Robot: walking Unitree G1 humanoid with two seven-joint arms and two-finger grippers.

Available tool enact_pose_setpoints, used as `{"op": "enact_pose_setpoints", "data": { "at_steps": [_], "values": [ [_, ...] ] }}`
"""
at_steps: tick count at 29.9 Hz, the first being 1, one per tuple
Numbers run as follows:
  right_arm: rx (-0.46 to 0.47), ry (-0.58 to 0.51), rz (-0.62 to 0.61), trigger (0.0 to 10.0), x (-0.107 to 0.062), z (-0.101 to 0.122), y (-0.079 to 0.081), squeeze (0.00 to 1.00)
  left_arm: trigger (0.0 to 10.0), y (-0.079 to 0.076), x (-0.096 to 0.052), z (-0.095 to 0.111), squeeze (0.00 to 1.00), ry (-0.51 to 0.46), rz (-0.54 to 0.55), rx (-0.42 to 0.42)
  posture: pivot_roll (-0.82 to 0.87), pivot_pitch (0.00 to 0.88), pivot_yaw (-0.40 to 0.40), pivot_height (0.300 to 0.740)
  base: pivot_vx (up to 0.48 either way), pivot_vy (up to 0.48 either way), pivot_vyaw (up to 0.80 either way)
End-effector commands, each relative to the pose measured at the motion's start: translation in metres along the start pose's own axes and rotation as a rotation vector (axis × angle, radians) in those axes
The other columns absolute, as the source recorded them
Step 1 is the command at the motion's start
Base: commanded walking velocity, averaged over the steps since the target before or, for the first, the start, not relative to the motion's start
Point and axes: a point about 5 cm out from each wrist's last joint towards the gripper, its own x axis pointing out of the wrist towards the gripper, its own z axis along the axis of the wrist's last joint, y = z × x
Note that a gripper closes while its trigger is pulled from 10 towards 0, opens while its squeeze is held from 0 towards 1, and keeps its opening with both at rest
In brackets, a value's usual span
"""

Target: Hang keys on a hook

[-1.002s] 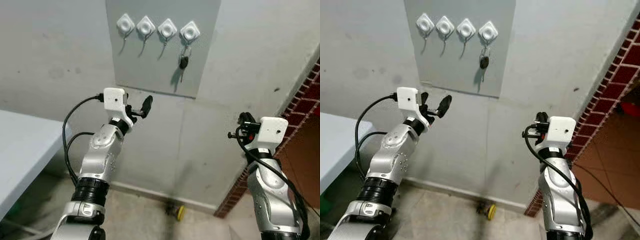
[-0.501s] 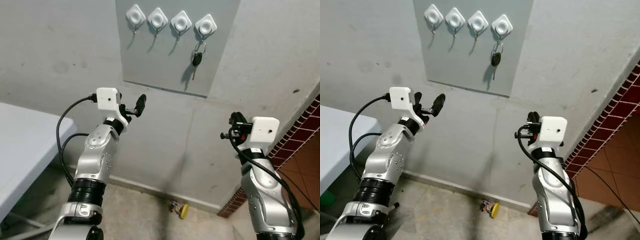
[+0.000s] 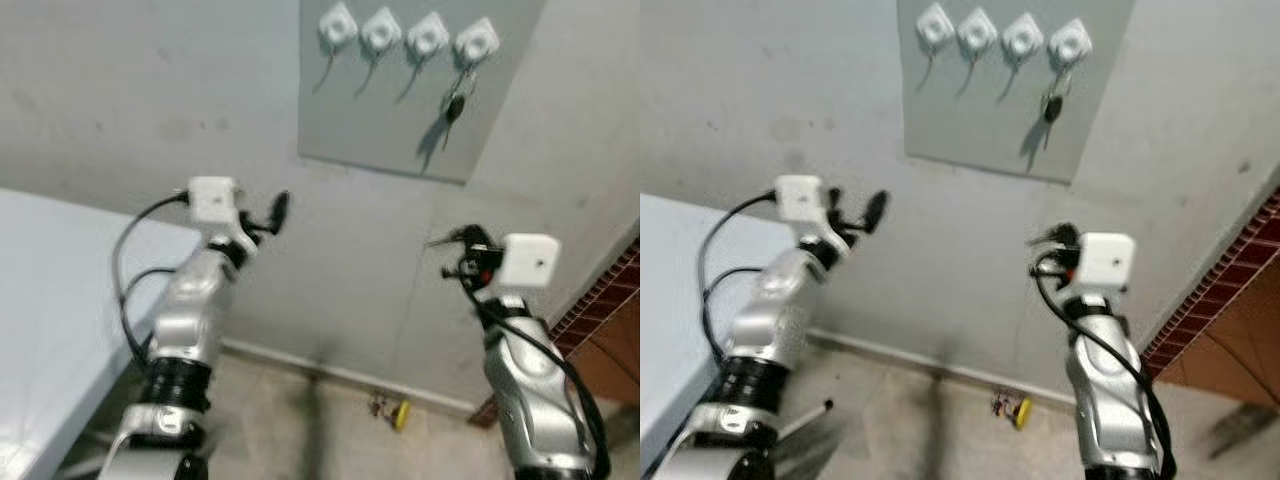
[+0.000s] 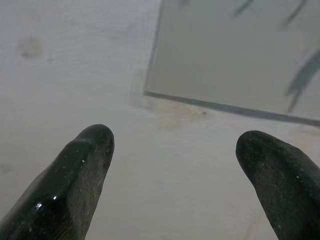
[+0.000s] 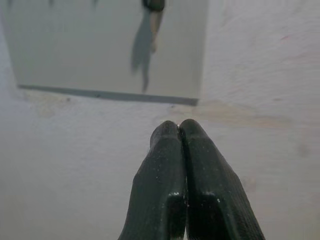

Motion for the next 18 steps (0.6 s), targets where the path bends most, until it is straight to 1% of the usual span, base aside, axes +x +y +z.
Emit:
{"op": "enact_pose_setpoints", "data": {
  "at_steps": [1,10,18],
  "values": [
    [0.012,-0.022,0.018,10.0,0.0016,0.0055,0.0065,0.0,10.0,0.0092,-0.002,0.0038,0.0,-0.002,0.026,0.026,0.01,0.059,-0.03,0.74,0.0,0.0,0.0],
    [0.015,-0.019,0.018,10.0,0.0008,0.0052,0.0071,0.0,10.0,0.0092,-0.0025,0.004,0.0,0.002,0.013,0.037,0.01,0.06,-0.028,0.74,0.0,0.0,0.0],
    [0.016,-0.016,0.02,10.0,0.001,0.0044,0.0078,0.0,10.0,0.009,-0.0029,0.0043,0.0,-0.003,0.002,0.04,0.01,0.06,-0.028,0.74,0.319,0.0,0.0]
  ]
}}
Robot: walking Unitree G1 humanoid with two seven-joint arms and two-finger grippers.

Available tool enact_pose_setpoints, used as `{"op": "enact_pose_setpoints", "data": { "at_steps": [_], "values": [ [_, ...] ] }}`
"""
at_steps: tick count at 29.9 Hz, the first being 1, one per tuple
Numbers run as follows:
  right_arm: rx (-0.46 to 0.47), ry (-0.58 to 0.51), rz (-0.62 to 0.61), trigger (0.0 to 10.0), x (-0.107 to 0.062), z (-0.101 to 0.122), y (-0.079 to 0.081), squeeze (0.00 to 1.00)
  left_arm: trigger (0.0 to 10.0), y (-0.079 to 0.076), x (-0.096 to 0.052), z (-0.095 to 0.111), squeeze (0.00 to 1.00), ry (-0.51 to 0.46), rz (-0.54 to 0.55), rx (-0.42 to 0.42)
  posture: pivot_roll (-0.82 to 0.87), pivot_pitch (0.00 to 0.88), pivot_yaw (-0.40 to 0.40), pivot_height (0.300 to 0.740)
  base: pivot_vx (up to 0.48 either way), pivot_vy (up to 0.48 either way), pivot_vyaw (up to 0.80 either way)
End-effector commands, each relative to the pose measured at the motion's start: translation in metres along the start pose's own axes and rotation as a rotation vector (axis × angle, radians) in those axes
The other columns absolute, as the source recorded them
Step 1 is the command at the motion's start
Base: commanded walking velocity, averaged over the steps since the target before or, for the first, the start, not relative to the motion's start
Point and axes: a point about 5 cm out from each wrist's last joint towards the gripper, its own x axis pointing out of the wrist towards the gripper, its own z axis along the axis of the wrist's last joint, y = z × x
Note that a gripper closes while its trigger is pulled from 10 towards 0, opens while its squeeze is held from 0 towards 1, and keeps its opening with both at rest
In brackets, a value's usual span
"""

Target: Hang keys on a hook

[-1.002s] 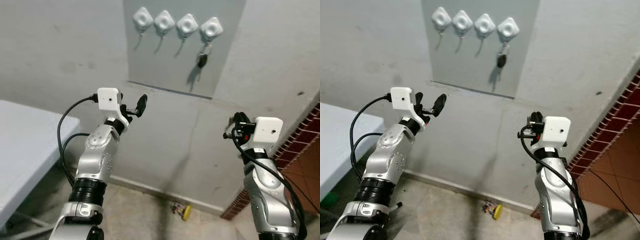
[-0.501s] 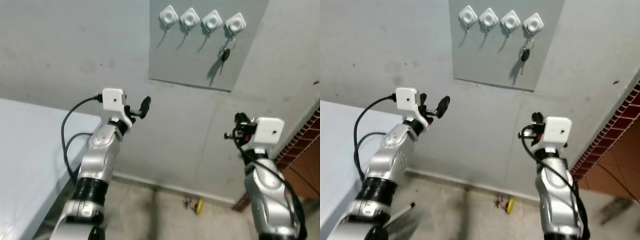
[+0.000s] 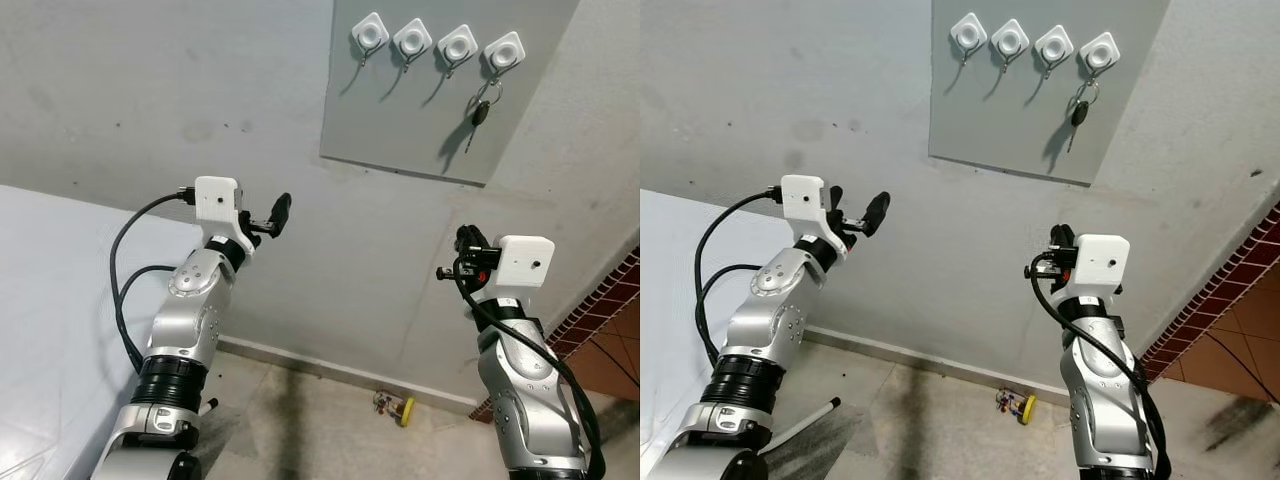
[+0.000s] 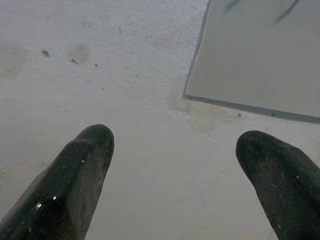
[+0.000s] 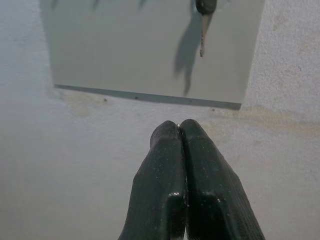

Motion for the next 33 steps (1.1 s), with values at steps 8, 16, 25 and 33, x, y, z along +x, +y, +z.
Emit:
{"op": "enact_pose_setpoints", "data": {
  "at_steps": [8,16,25,33],
  "values": [
    [0.002,-0.017,-0.006,10.0,0.0,0.005,-0.001,0.0,10.0,-0.003,0.0,0.005,0.0,-0.024,-0.015,0.024,0.01,0.064,-0.028,0.74,0.344,0.0,0.0],
    [0.003,-0.014,-0.002,10.0,0.0,0.004,0.0,0.0,10.0,-0.009,0.0,0.012,0.0,-0.074,-0.016,0.067,0.01,0.065,-0.029,0.74,0.032,0.0,0.0],
    [0.001,-0.011,0.0,10.0,0.0,0.004,-0.001,0.0,10.0,-0.018,0.001,0.02,0.0,-0.108,-0.051,0.09,0.01,0.065,-0.029,0.74,0.0,0.0,0.0],
    [-0.002,-0.028,0.079,10.0,0.002,0.01,0.005,0.0,10.0,-0.036,0.001,0.035,0.0,-0.167,-0.167,0.155,0.02,0.06,-0.033,0.74,0.0,0.0,0.0]
  ]
}}
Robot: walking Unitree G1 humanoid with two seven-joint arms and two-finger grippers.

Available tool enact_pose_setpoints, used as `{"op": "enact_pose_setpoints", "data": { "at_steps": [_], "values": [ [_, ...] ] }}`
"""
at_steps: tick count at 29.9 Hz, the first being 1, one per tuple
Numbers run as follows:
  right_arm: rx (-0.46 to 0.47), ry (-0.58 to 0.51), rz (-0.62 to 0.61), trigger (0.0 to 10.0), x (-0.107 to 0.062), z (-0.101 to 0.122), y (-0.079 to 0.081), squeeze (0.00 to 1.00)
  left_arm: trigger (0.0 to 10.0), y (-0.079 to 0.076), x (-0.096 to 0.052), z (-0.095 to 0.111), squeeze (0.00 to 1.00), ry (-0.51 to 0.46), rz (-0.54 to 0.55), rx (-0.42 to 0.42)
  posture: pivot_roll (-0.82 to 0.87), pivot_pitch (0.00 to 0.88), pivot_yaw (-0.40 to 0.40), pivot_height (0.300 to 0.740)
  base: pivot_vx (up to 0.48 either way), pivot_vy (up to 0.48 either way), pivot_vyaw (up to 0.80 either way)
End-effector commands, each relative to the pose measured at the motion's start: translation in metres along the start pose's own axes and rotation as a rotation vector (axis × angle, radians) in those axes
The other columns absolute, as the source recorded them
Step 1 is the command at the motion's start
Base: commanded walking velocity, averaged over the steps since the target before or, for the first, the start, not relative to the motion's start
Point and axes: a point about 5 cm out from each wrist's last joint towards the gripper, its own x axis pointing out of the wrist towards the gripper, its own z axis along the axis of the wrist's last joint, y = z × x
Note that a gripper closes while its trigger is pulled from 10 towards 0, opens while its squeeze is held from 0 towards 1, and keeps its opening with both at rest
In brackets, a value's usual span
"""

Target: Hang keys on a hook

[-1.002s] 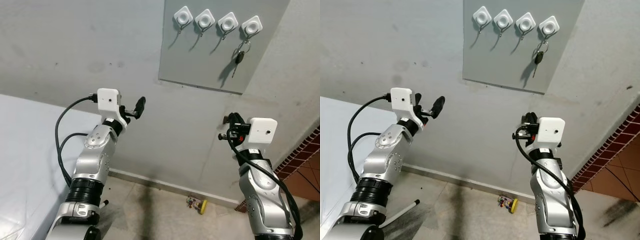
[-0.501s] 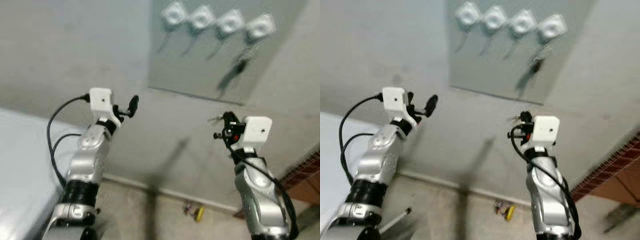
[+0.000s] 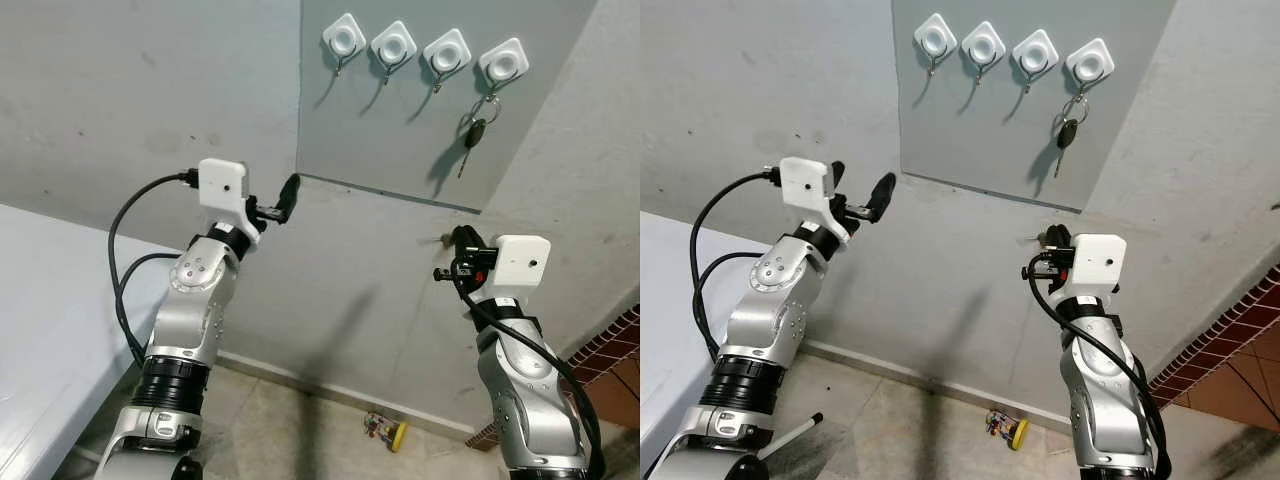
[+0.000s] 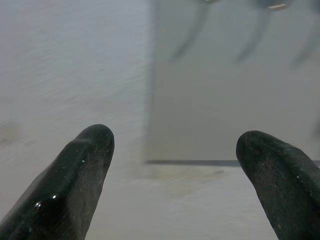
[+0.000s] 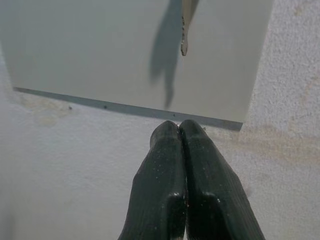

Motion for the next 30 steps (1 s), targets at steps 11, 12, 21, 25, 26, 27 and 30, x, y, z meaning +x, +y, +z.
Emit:
{"op": "enact_pose_setpoints", "data": {
  "at_steps": [11,12,21,25,26,27,30],
  "values": [
    [0.018,-0.189,0.249,10.0,0.016,0.055,0.025,0.0,10.0,-0.036,0.009,0.036,0.0,-0.124,-0.253,0.071,0.01,0.056,-0.03,0.74,0.0,0.0,0.0],
    [0.016,-0.2,0.261,10.0,0.017,0.058,0.026,0.0,10.0,-0.036,0.01,0.037,0.0,-0.128,-0.256,0.075,0.01,0.056,-0.029,0.74,0.0,0.0,0.0],
    [0.043,-0.327,0.313,10.0,0.04,0.099,0.029,0.0,10.0,-0.036,0.018,0.051,0.0,-0.167,-0.289,0.093,0.01,0.06,-0.024,0.74,0.0,0.0,0.0],
    [0.05,-0.34,0.311,10.0,0.048,0.104,0.028,0.0,10.0,-0.038,0.02,0.055,0.0,-0.184,-0.29,0.075,0.01,0.06,-0.024,0.74,0.0,0.0,0.0],
    [0.053,-0.342,0.31,10.0,0.051,0.106,0.028,0.0,10.0,-0.04,0.021,0.057,0.0,-0.19,-0.291,0.074,0.01,0.06,-0.024,0.74,0.0,0.0,0.0],
    [0.054,-0.344,0.31,10.0,0.052,0.107,0.028,0.0,10.0,-0.041,0.021,0.058,0.0,-0.194,-0.295,0.071,0.01,0.06,-0.03,0.74,0.0,0.0,0.0],
    [0.084,-0.355,0.304,10.0,0.062,0.112,0.028,0.0,10.0,-0.046,0.023,0.063,0.0,-0.213,-0.31,0.066,0.01,0.06,-0.03,0.74,0.0,0.0,0.0]
  ]
}}
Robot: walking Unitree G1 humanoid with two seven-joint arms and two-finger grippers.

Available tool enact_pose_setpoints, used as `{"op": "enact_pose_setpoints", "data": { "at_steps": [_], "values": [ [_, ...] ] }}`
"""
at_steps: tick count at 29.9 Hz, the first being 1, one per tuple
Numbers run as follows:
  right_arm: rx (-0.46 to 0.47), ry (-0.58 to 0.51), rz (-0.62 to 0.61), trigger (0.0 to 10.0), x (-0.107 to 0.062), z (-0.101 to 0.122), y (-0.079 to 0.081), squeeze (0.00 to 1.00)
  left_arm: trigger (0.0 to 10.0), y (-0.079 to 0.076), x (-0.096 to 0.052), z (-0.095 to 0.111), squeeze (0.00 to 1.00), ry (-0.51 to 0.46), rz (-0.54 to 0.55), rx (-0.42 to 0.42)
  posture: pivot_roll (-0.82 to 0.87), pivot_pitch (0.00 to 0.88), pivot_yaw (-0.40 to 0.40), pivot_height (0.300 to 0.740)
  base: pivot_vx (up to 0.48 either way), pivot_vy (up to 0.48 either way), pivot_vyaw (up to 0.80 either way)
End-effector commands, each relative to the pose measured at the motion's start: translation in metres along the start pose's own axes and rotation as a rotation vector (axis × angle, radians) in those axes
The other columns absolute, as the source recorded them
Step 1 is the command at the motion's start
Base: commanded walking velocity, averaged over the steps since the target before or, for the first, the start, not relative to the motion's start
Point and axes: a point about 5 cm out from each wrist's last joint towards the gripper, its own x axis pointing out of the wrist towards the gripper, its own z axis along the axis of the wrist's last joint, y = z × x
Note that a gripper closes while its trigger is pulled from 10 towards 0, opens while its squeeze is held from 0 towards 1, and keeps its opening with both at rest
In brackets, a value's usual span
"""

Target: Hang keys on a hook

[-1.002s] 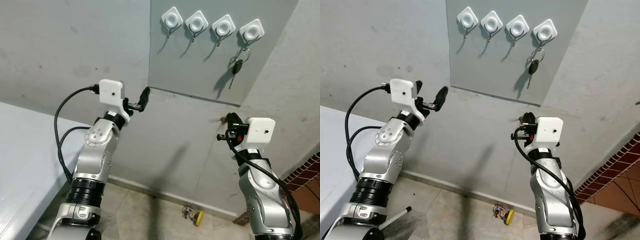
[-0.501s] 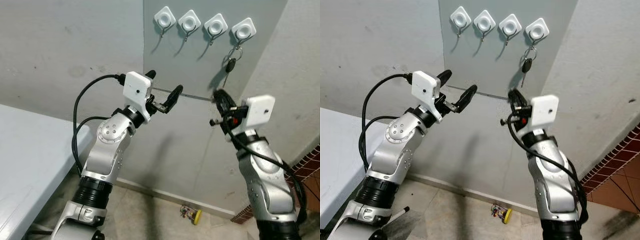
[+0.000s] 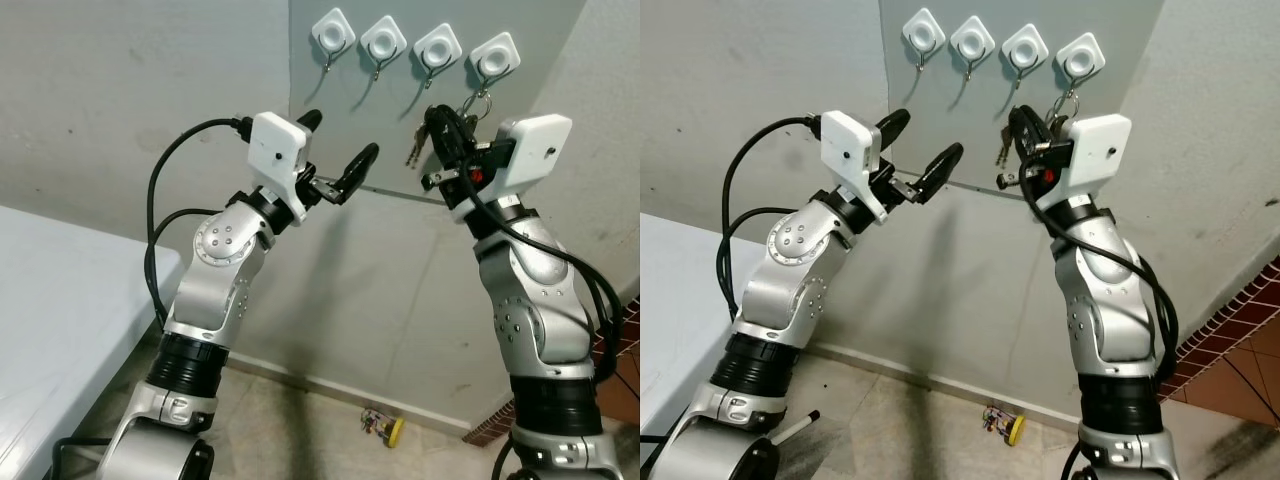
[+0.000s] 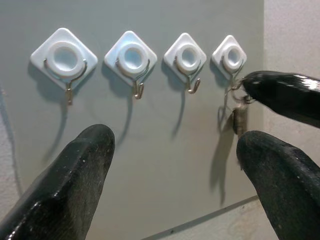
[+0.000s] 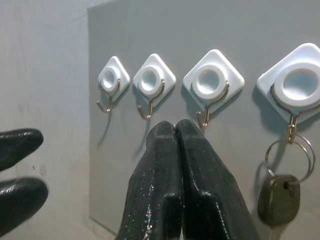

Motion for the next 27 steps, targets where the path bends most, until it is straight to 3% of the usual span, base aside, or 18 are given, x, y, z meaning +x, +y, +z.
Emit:
{"op": "enact_pose_setpoints", "data": {
  "at_steps": [1,27],
  "values": [
    [0.011,-0.035,-0.002,10.0,0.005,0.007,-0.002,0.0,10.0,-0.002,0.006,0.012,0.0,-0.037,-0.02,0.012,0.01,0.06,-0.03,0.74,0.0,0.0,0.0],
    [0.258,-0.095,-0.042,10.0,0.039,0.003,-0.01,0.0,10.0,-0.008,0.007,0.015,0.0,-0.04,-0.039,-0.002,0.02,0.069,-0.029,0.74,0.0,0.0,0.0]
  ]
}}
